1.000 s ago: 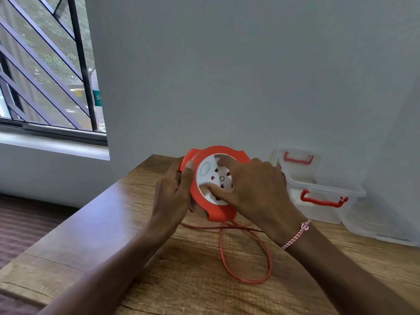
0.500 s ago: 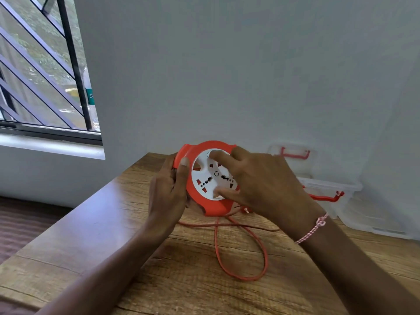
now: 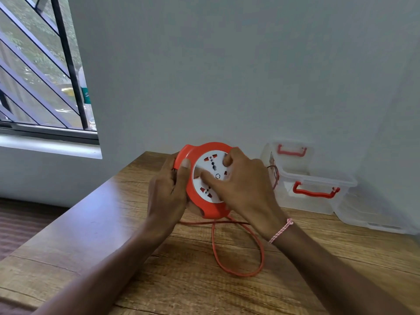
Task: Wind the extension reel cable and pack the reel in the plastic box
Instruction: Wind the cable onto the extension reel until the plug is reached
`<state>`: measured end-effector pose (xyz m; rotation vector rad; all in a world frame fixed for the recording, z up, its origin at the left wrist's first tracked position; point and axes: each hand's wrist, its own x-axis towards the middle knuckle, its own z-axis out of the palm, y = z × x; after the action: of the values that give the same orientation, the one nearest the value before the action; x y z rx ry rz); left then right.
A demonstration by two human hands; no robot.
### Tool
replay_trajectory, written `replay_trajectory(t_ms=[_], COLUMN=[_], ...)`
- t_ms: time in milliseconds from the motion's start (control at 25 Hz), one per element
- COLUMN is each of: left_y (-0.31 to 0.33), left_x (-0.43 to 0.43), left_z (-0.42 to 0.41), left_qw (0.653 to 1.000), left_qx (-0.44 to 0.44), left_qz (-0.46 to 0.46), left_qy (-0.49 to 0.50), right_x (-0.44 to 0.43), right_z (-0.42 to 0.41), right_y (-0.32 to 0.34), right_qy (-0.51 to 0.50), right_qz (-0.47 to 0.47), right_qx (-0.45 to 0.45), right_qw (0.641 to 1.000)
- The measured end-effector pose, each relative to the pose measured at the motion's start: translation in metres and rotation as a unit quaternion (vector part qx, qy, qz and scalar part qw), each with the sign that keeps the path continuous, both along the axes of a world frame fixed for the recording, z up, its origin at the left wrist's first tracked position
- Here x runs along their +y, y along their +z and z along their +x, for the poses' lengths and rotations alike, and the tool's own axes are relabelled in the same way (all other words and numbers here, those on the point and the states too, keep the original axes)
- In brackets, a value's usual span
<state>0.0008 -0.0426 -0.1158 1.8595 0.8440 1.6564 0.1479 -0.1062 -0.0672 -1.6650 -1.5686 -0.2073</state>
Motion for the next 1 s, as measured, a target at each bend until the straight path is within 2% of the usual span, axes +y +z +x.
replay_trajectory(t_ms=[40, 80, 120, 200, 280, 320, 480, 600, 680, 760, 800, 880, 960, 1000], left_y=[0.0, 0.0, 0.001, 0.002, 0.002, 0.002, 0.003, 0.006, 0.007, 0.008, 0.008, 0.009, 0.01, 0.01], left_x=[0.001, 0.001, 0.002, 0.004, 0.007, 0.007, 0.007, 0.003, 0.002, 0.0, -0.001, -0.004, -0.007, -0.007], left_z=[0.0, 0.0, -0.001, -0.002, -0.003, -0.004, -0.004, -0.004, -0.004, -0.003, -0.003, -0.001, 0.001, 0.001], left_qw=[1.0, 1.0, 1.0, 0.999, 0.999, 0.999, 0.997, 0.998, 0.999, 1.0, 1.0, 0.999, 0.999, 0.998], left_qx=[-0.003, -0.008, -0.015, -0.026, -0.03, -0.032, -0.048, -0.033, -0.02, -0.018, -0.023, -0.039, -0.048, -0.052], left_qz=[-0.004, -0.01, -0.017, -0.024, -0.024, -0.028, -0.06, -0.055, -0.04, -0.024, -0.017, -0.012, -0.016, -0.022], left_qy=[-0.001, -0.002, -0.002, -0.001, 0.006, 0.006, -0.017, -0.025, -0.018, -0.006, -0.001, 0.001, -0.003, -0.005], right_x=[0.001, 0.001, -0.002, -0.008, -0.013, -0.013, -0.007, -0.004, -0.003, -0.003, -0.003, -0.003, 0.0, 0.001], right_z=[0.0, 0.002, 0.007, 0.017, 0.025, 0.026, 0.026, 0.027, 0.026, 0.024, 0.021, 0.009, 0.002, 0.002], right_y=[0.001, 0.004, 0.008, 0.018, 0.027, 0.029, 0.022, 0.021, 0.018, 0.014, 0.011, 0.009, 0.007, 0.006], right_qy=[0.008, 0.019, 0.027, 0.045, 0.063, 0.063, 0.06, 0.069, 0.068, 0.05, 0.041, 0.036, 0.033, 0.028], right_qz=[-0.013, -0.01, 0.01, 0.057, 0.047, 0.026, -0.028, -0.004, 0.054, 0.084, 0.099, 0.087, 0.035, 0.025], right_qx=[0.065, 0.079, 0.038, -0.149, -0.324, -0.379, -0.478, -0.494, -0.458, -0.384, -0.325, -0.151, 0.004, 0.042], right_qw=[0.998, 0.997, 0.999, 0.986, 0.943, 0.923, 0.876, 0.867, 0.885, 0.918, 0.94, 0.984, 0.999, 0.998])
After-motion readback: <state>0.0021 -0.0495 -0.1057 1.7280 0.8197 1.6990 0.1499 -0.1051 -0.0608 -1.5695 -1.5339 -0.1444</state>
